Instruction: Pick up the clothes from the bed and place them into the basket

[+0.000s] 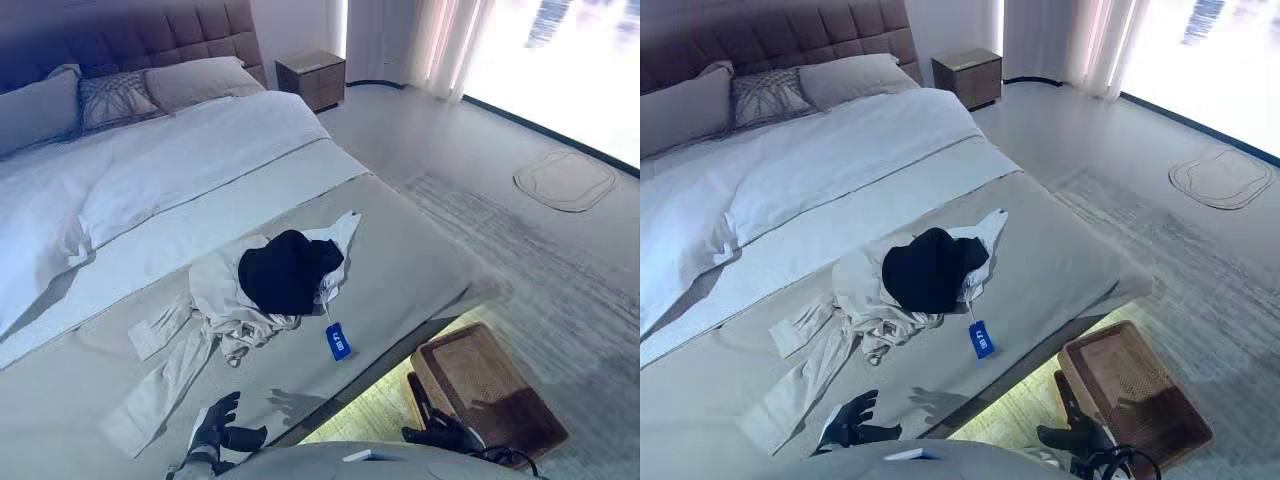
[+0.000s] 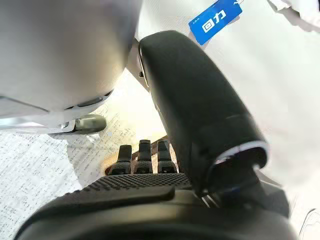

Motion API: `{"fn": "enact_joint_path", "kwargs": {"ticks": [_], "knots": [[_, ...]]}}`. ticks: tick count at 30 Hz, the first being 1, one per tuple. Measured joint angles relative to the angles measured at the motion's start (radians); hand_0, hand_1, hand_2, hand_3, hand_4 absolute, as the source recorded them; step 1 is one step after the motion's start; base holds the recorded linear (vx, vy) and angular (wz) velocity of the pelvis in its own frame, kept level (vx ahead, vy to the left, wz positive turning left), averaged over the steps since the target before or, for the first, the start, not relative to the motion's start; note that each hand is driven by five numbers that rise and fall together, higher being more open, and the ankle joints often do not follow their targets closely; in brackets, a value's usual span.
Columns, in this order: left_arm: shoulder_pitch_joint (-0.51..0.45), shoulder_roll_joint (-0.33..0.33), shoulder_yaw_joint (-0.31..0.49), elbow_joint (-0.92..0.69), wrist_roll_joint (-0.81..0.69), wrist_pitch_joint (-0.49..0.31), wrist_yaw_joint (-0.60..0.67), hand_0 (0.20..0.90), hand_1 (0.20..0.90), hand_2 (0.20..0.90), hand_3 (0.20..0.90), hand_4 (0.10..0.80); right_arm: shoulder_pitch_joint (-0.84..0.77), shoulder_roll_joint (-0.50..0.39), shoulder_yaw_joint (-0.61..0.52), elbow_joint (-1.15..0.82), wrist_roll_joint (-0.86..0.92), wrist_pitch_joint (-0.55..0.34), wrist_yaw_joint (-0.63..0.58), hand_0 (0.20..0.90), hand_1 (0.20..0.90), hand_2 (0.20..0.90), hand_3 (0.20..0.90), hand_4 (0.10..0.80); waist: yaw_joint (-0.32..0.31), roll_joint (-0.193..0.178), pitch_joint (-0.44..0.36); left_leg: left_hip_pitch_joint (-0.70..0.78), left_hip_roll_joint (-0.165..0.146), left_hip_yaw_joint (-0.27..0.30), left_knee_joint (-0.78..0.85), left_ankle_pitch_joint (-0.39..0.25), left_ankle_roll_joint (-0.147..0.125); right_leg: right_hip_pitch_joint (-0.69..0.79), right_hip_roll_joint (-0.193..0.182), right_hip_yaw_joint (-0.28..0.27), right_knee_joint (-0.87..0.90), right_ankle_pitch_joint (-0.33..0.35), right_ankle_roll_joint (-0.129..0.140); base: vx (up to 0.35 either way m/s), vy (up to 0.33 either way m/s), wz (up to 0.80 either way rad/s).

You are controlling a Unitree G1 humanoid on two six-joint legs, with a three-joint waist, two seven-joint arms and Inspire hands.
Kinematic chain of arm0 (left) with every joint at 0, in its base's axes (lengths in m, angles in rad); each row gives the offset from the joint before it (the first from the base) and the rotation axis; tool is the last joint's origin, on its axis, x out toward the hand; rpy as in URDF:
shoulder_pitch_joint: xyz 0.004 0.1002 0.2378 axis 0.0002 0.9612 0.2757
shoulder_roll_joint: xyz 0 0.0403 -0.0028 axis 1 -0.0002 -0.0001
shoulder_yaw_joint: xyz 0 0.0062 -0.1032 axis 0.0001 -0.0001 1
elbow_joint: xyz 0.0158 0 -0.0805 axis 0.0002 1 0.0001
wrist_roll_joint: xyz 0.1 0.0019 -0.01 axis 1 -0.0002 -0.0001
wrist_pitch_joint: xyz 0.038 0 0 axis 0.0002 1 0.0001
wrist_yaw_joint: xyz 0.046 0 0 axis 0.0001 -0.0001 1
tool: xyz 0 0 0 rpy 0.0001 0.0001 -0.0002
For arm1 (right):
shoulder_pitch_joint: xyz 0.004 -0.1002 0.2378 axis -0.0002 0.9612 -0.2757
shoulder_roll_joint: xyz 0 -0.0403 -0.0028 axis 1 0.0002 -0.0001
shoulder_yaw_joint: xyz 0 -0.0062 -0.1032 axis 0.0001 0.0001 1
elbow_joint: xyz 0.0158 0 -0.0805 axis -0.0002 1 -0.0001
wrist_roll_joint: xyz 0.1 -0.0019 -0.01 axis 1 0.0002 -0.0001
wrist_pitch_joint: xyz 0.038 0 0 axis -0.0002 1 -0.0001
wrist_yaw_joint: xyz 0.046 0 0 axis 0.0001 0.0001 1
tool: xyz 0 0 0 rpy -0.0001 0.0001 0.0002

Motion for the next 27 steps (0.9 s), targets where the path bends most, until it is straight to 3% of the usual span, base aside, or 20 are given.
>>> {"fn": "enact_joint_path", "kwargs": {"ticks": [4,8,14,20,27], "knots": [[-0.001,0.000,0.000,0.002,0.000,-0.002,-0.007,0.900,0.900,0.900,0.900,0.800,0.001,0.000,-0.001,0.009,0.004,0.001,0.006,0.900,0.900,0.900,0.900,0.800,0.000,0.000,0.000,0.000,0.000,0.000,0.000,0.000,0.000,0.000,0.000,0.000,0.000,0.000,0.000,0.000,0.000,0.00],[-0.004,0.001,0.001,0.006,-0.001,-0.002,-0.029,0.900,0.900,0.900,0.900,0.800,0.002,0.001,-0.017,0.014,0.085,0.017,0.127,0.900,0.900,0.900,0.900,0.800,0.000,0.000,-0.001,0.001,0.000,0.001,0.000,0.000,0.000,0.001,0.000,0.001,0.000,0.000,0.000,0.000,0.000,0.00],[-0.007,0.004,0.000,0.006,0.000,-0.002,-0.052,0.900,0.900,0.900,0.900,0.800,0.002,0.004,-0.018,0.014,0.120,0.016,0.197,0.900,0.900,0.900,0.900,0.800,0.000,-0.001,-0.003,0.002,0.001,0.001,0.000,0.000,0.000,0.001,0.001,0.001,0.000,0.000,0.000,0.000,0.000,0.00],[-0.007,0.004,0.000,0.006,-0.001,-0.002,-0.056,0.900,0.900,0.900,0.900,0.800,0.002,0.005,-0.021,0.014,0.140,0.022,0.182,0.900,0.900,0.900,0.900,0.800,-0.001,0.000,-0.003,0.002,0.001,0.001,0.000,0.000,0.000,0.001,0.000,0.001,0.000,0.000,0.000,0.000,0.000,0.00],[-0.005,0.004,0.000,0.006,-0.036,-0.001,-0.064,0.900,0.900,0.900,0.900,0.800,0.001,0.005,-0.024,0.019,0.115,0.047,0.062,0.900,0.900,0.900,0.900,0.800,0.000,0.002,-0.004,0.002,0.001,0.000,0.000,0.000,0.000,0.001,0.001,0.001,0.000,0.000,0.000,0.004,0.001,0.00]]}}
